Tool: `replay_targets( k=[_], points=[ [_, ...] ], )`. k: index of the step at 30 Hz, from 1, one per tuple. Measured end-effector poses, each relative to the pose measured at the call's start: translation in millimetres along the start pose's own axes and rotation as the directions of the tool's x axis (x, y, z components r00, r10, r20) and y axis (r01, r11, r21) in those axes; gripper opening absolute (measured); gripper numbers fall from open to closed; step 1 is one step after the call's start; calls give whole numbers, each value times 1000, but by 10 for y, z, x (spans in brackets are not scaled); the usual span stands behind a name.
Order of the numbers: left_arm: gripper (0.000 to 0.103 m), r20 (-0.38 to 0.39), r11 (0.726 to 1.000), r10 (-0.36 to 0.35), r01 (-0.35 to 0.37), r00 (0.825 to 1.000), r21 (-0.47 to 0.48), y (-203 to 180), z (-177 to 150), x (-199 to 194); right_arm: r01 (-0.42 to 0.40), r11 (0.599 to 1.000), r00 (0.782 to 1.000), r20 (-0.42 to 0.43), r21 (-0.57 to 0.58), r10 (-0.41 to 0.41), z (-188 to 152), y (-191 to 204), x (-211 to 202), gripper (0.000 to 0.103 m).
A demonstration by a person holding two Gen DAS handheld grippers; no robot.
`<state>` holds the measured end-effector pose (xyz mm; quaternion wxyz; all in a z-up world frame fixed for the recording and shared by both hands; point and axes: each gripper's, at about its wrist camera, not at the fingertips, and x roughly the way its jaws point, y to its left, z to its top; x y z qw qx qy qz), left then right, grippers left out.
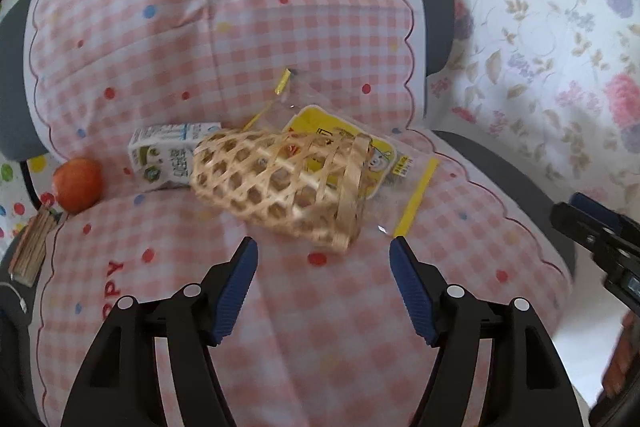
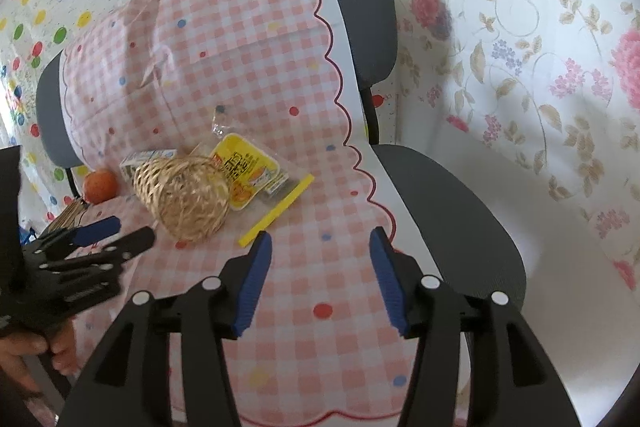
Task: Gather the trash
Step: 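Grasp the bamboo basket cone with the left gripper while the right gripper grasps the yellow snack packet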
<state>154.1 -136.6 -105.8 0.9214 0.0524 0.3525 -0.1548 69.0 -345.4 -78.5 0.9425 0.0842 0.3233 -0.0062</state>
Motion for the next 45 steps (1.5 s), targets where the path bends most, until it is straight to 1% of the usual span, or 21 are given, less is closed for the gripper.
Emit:
replay_targets(
  k=[3, 4, 7, 10, 13, 16, 17, 18, 19, 20, 21, 24, 29, 31, 32, 33, 37, 40, 41, 43, 45],
  points=[
    [69, -22, 999, 45, -45, 999, -12, -52, 81, 186, -5, 1000, 1000, -7, 1, 5, 25, -32, 65, 51],
    [69, -30, 997, 73, -74, 997, -28, -54, 115, 261, -5, 1000, 1000, -10, 3, 5, 22, -37, 78, 51],
    [68, -33, 993, 111, -112, 993, -41, -36, 178, 365, -11, 1000, 1000, -25, -1, 11, 1, -24, 130, 51],
    [67, -34, 990, 132, -133, 991, -52, 39, 202, 378, -15, 1000, 999, -45, -18, 14, -16, 17, 180, 51],
    [65, -26, 988, 133, -135, 991, -74, 233, 196, 305, -24, 999, 998, -55, -36, 22, -23, 70, 212, 51],
    [50, -14, 986, 139, -140, 990, -91, 452, 157, 195, -33, 999, 997, -67, -41, 30, -18, 117, 260, 51],
    [40, -14, 986, 131, -132, 991, -98, 528, 139, 165, -41, 998, 997, -73, -41, 38, -11, 139, 285, 51],
    [27, -15, 987, 120, -120, 993, -106, 596, 125, 144, -51, 998, 996, -79, -40, 47, -3, 163, 310, 51],
    [20, -18, 988, 98, -100, 995, -115, 684, 100, 118, -56, 998, 995, -82, -40, 53, 3, 181, 327, 51],
    [9, -21, 989, 78, -80, 997, -121, 755, 76, 95, -66, 997, 994, -86, -43, 62, 12, 212, 351, 51],
    [8, -21, 990, 68, -70, 997, -121, 793, 61, 70, -72, 996, 994, -88, -48, 68, 22, 235, 370, 51],
    [7, 11, 991, 41, -40, 999, -124, 927, -11, -72, -86, 995, 992, -100, -58, 80, 50, 292, 465, 51],
    [6, 63, 983, 26, -14, 998, -181, 1169, -102, -302, -100, 994, 985, -149, -38, 93, 75, 321, 775, 51],
    [6, 78, 979, 27, -11, 997, -205, 1254, -124, -362, -89, 996, 983, -165, -24, 84, 97, 317, 921, 55],
    [6, 81, 977, 25, -7, 996, -214, 1292, -128, -380, -88, 996, 982, -168, -19, 84, 103, 319, 966, 62],
    [6, 79, 975, 21, -3, 997, -222, 1325, -133, -384, -94, 996, 980, -177, -12, 90, 123, 316, 1045, 65],
    [6, 60, 970, -2, 16, 998, -244, 1389, -179, -330, -108, 994, 974, -199, 14, 108, 215, 295, 1292, 66],
    [6, 42, 967, -7, 17, 999, -253, 1415, -221, -262, -138, 989, 962, -231, 51, 146, 305, 261, 1505, 66],
    [6, 37, 965, -12, 22, 999, -260, 1429, -239, -245, -153, 986, 956, -241, 71, 166, 319, 234, 1557, 66],
    [6, 35, 963, -12, 21, 999, -268, 1445, -261, -223, -169, 980, 948, -253, 105, 191, 345, 198, 1646, 61],
    [6, 32, 962, -12, 21, 999, -271, 1453, -273, -214, -187, 971, 938, -269, 146, 221, 358, 153, 1743, 50]
  ],
)
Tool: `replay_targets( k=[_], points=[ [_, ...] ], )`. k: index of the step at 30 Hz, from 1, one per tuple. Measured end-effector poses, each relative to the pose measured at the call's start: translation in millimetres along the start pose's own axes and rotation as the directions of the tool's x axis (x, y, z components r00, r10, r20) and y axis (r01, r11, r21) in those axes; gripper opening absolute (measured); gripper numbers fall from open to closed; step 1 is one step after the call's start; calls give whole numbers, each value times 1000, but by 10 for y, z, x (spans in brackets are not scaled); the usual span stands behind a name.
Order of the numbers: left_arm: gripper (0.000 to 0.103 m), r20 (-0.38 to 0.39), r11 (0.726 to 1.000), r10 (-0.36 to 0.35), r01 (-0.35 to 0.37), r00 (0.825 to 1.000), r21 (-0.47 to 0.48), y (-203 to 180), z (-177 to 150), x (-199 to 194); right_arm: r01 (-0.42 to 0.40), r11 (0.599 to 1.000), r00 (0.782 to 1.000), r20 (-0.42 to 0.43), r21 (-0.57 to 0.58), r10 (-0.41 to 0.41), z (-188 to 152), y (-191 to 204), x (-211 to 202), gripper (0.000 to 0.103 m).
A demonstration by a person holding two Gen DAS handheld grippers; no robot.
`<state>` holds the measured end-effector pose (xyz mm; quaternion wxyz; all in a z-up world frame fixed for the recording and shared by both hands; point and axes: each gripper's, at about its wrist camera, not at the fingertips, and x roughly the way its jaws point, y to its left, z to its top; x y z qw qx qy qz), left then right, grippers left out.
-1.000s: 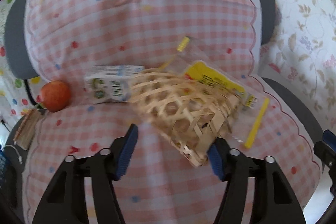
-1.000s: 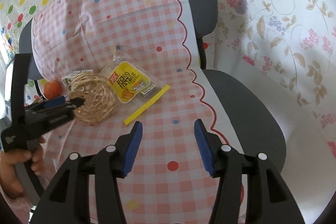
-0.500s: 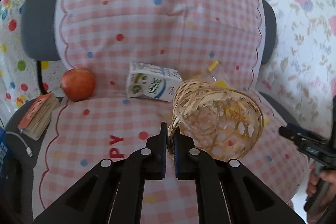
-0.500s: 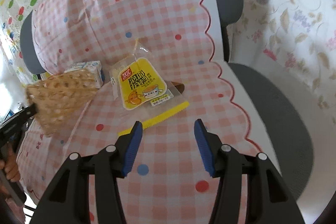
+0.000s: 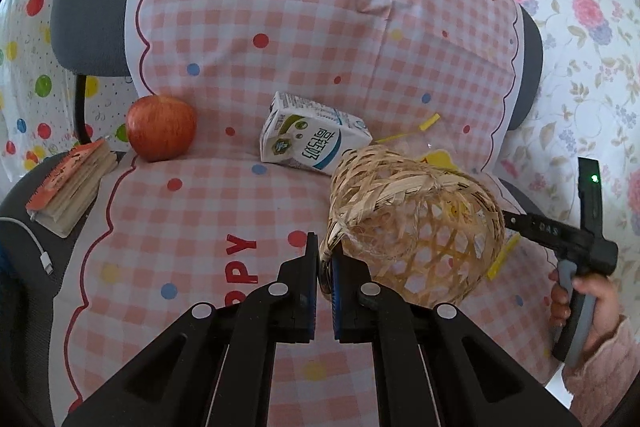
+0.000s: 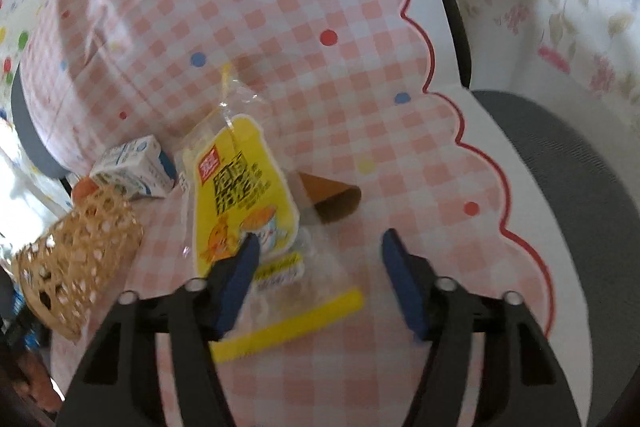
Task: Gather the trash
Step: 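Grasp the bamboo basket cone with the left gripper while the right gripper grasps the yellow snack packet, then carry the basket cone and snack packet over the wastebasket and open both grippers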
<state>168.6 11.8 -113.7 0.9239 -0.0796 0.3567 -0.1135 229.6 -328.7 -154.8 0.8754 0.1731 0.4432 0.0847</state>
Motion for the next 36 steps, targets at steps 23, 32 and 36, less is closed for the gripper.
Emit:
replay_targets(
  k=[23, 32, 36],
  points=[
    [6, 86, 995, -100, 97, 991, 36, -296, -108, -694, 228, 933, 914, 393, -279, -105, -580, 1169, -1599, 2],
    [6, 131, 989, -140, 133, 982, 62, -500, -273, -1054, 260, 940, 890, 432, -220, -145, -1090, 985, -2161, 2],
    [6, 95, 980, -177, 166, 980, 111, -709, -428, -1046, 297, 934, 889, 416, -197, -194, -1385, 877, -2280, 2]
  ],
)
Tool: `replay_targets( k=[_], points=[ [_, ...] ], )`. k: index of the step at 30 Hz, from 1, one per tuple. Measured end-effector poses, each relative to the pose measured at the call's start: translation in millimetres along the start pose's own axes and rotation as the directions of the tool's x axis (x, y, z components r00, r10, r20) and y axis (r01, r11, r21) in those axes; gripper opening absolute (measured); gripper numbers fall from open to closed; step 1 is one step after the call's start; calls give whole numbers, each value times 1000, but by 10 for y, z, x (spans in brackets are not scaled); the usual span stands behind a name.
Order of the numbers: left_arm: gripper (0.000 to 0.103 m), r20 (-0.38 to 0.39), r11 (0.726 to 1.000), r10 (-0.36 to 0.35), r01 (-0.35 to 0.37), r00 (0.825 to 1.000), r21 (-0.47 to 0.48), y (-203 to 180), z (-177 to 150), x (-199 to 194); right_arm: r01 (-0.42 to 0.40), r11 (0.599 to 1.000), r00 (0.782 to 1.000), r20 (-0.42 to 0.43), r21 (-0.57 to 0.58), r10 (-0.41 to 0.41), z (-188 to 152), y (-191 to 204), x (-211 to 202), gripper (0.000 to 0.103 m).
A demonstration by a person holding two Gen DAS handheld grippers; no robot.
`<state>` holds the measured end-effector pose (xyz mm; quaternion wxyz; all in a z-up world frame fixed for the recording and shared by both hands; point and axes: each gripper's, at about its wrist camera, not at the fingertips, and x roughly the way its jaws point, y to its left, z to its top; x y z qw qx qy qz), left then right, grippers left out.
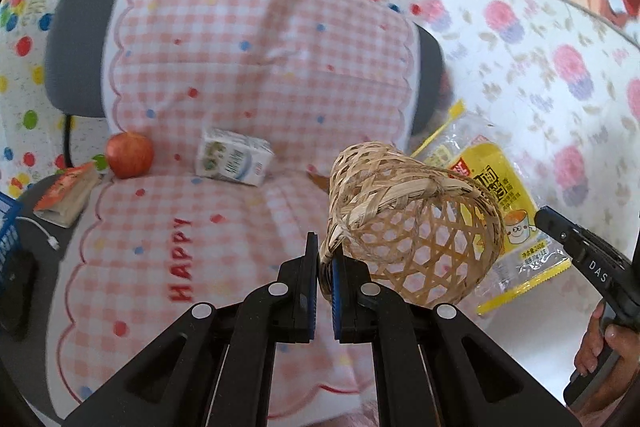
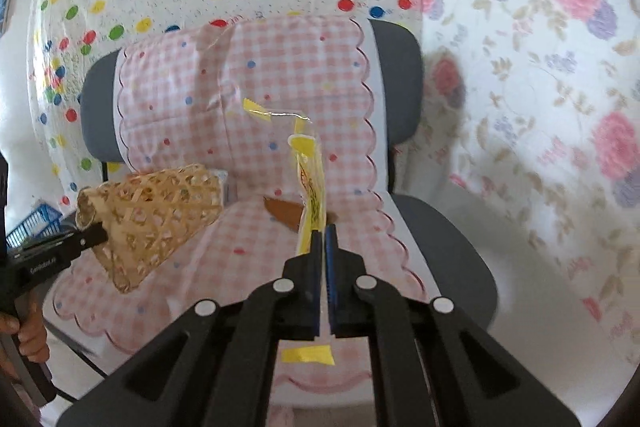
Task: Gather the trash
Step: 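Carry the basket cone and snack packet over the wastebasket and open both grippers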
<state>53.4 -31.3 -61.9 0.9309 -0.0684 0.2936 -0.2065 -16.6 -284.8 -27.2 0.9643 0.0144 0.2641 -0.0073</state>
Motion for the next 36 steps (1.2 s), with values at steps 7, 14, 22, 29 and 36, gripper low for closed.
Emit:
replay_targets(
  k=[7, 14, 22, 29, 36],
  points=[
    [6, -84, 989, -113, 120, 990, 86, -480, -334, 127, 125, 989, 992, -20, 74, -124, -436, -302, -438, 2],
    [6, -136, 947, -253, 274, 958, 168, -979, -613, 167, 270, 955, 963, -45, 120, -266, -752, -583, -883, 2],
    [6, -253, 883, -343, 402, 905, 242, -1478, -954, 233, 406, 896, 911, -152, 180, -383, -1259, -884, -1272, 2],
    [6, -352, 839, -353, 460, 867, 290, -1800, -1278, 326, 440, 867, 887, -266, 233, -378, -1739, -1007, -1311, 3],
    [6, -473, 835, -278, 453, 836, 312, -1894, -1500, 576, 454, 856, 868, -341, 246, -362, -1971, -1073, -1170, 3]
  ],
)
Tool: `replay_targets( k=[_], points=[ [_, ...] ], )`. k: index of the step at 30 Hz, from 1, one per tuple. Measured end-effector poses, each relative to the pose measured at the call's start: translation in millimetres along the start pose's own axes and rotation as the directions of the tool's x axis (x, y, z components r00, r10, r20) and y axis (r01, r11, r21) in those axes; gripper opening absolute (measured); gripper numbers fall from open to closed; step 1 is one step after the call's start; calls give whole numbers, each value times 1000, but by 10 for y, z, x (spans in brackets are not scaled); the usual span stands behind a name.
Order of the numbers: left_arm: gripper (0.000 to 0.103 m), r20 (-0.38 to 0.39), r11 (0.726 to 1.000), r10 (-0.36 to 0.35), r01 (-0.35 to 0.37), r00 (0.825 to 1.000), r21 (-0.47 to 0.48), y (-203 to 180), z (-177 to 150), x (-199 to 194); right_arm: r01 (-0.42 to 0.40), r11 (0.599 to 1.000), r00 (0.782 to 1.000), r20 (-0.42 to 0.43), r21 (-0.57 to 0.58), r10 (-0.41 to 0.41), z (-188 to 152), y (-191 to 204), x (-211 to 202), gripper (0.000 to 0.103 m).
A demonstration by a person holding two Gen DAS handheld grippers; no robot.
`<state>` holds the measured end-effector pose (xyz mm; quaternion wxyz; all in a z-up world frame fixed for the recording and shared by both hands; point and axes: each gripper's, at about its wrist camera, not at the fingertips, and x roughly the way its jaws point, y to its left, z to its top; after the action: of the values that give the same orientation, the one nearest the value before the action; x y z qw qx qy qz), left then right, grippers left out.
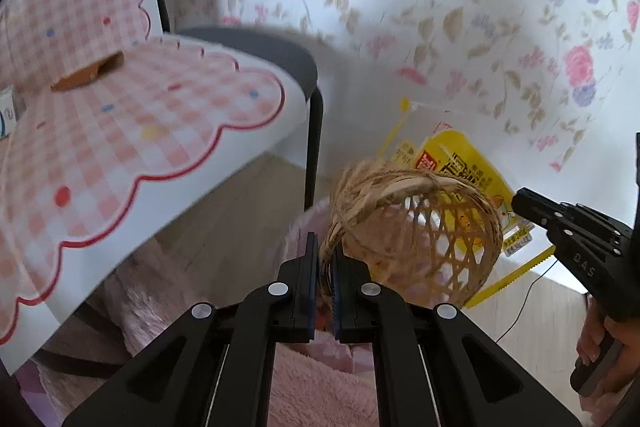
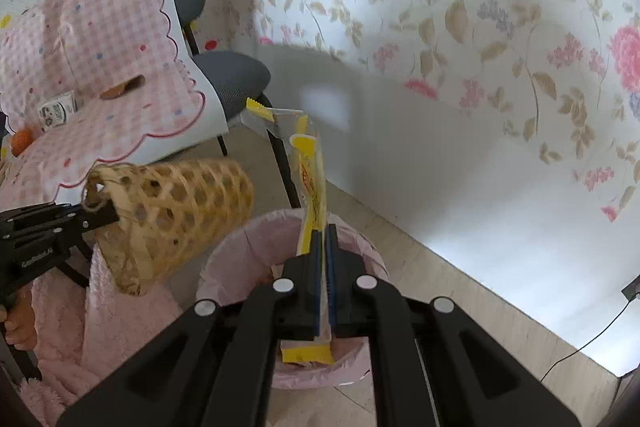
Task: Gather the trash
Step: 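Carry the basket cone and snack packet over the wastebasket and open both grippers, then move both grippers back over the chair seat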
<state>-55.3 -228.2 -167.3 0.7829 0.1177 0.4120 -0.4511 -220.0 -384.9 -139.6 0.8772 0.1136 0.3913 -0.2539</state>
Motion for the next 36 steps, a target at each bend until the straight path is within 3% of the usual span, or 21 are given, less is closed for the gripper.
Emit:
replay_targets(
  k=[10, 13, 15, 18, 22, 27, 36],
  points=[
    [8, -88, 999, -21, 23, 996, 29, -137, 51, 420, -15, 1000, 996, -89, 28, 17, -90, -57, 388, 4],
    [17, -94, 998, -48, 52, 994, 34, -151, 79, 482, -21, 999, 996, -91, 35, 24, -83, -69, 443, 12],
    [44, -86, 998, -52, 55, 995, 41, -158, 82, 497, -30, 998, 996, -85, 48, 34, -61, -85, 439, 28],
    [53, -58, 996, -72, 75, 996, 41, -166, 103, 476, -35, 998, 997, -68, 50, 39, -23, -93, 407, 30],
    [53, -6, 998, -60, 60, 998, 19, -73, 132, 295, -51, 997, 998, -24, 63, 53, 66, -109, 284, 30],
    [53, 66, 999, 29, -27, 997, -20, 138, 148, -19, -63, 998, 998, 32, 29, 62, 206, -35, 134, 30],
    [53, 164, 989, 133, -119, 978, -92, 526, 161, -572, -169, 984, 979, 108, -55, 174, 586, 373, -60, 30]
  ],
)
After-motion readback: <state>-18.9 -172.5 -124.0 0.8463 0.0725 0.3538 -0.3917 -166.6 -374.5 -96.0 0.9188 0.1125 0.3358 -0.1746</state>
